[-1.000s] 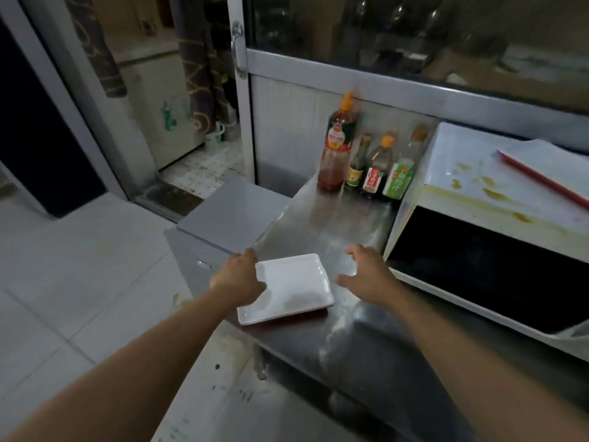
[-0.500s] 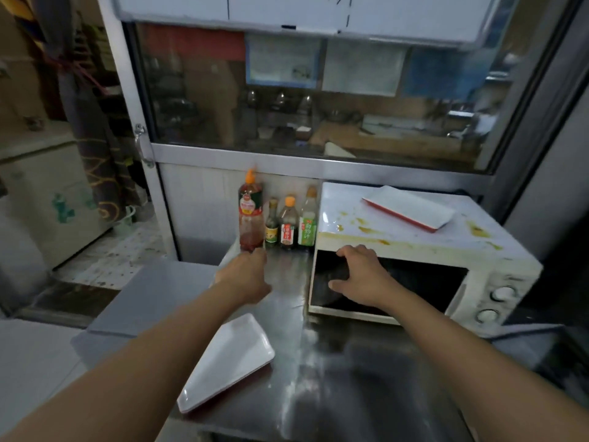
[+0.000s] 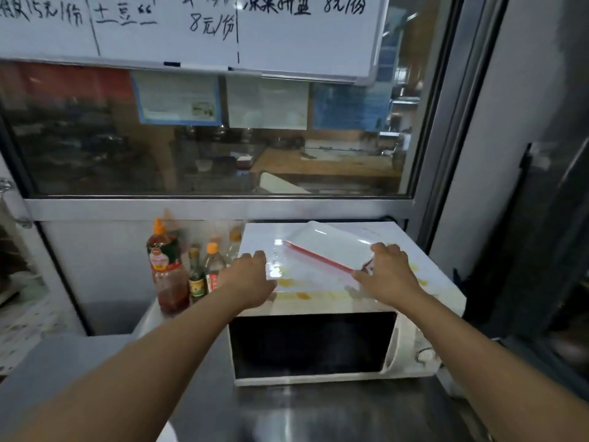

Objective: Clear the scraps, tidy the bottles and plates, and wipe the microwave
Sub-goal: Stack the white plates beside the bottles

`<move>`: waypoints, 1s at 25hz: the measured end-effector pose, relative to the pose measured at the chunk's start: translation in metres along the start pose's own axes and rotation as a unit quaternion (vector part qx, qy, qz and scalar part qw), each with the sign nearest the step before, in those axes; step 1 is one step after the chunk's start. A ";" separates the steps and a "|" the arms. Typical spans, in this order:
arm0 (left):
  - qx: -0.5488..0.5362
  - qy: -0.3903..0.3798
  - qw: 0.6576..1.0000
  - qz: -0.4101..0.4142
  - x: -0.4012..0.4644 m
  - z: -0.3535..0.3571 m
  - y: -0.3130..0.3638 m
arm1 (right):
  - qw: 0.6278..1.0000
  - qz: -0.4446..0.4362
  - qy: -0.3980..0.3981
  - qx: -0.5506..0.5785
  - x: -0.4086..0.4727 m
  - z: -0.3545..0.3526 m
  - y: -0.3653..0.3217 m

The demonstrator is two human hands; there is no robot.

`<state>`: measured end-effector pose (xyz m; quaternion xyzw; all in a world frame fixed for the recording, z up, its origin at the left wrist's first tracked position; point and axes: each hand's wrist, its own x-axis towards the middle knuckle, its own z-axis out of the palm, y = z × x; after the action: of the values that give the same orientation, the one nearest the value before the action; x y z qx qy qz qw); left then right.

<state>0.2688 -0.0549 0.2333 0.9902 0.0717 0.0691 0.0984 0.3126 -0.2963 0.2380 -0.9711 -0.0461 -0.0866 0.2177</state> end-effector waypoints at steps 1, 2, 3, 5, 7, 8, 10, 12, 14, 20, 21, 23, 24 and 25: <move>0.000 -0.001 1.000 -0.002 0.018 0.004 0.008 | 1.000 0.014 0.004 0.002 0.016 -0.001 0.009; -0.003 0.000 1.000 -0.006 0.035 0.007 0.015 | 1.000 0.024 0.004 0.003 0.031 -0.001 0.017; -0.005 0.000 1.000 -0.010 0.051 0.011 0.021 | 1.000 0.030 0.001 0.003 0.044 0.001 0.024; -0.005 0.007 1.000 -0.014 0.079 0.018 0.030 | 0.999 0.031 -0.012 -0.004 0.065 0.007 0.032; -0.004 0.014 1.000 -0.021 0.106 0.026 0.039 | 0.999 0.030 -0.026 -0.010 0.083 0.016 0.040; -0.002 0.012 1.000 -0.026 0.119 0.030 0.042 | 0.999 0.032 -0.033 -0.009 0.091 0.020 0.043; 0.002 0.004 0.999 -0.036 0.140 0.037 0.047 | 0.998 0.032 -0.045 -0.001 0.103 0.027 0.045; 0.005 0.000 0.999 -0.046 0.157 0.043 0.050 | 0.998 0.030 -0.053 0.007 0.112 0.030 0.044; 0.022 -0.010 0.998 -0.050 0.167 0.049 0.052 | 0.997 0.040 -0.060 0.014 0.118 0.031 0.042; -0.001 -0.013 0.995 -0.097 0.177 0.056 0.047 | 0.994 0.069 -0.060 0.055 0.132 0.039 0.036; -0.009 -0.010 0.994 -0.105 0.177 0.056 0.046 | 0.994 0.072 -0.053 0.066 0.133 0.039 0.035; -0.022 0.000 0.992 -0.123 0.176 0.053 0.040 | 0.992 0.074 -0.041 0.095 0.136 0.042 0.033; -0.028 0.005 0.991 -0.129 0.174 0.050 0.037 | 0.990 0.076 -0.036 0.113 0.136 0.043 0.032; -0.032 0.007 0.990 -0.137 0.172 0.048 0.033 | 0.988 0.078 -0.030 0.132 0.136 0.042 0.029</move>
<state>0.4487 -0.0691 0.2150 0.9670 0.2046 0.0640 0.1380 0.4565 -0.2973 0.2137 -0.9366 0.0120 -0.0332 0.3487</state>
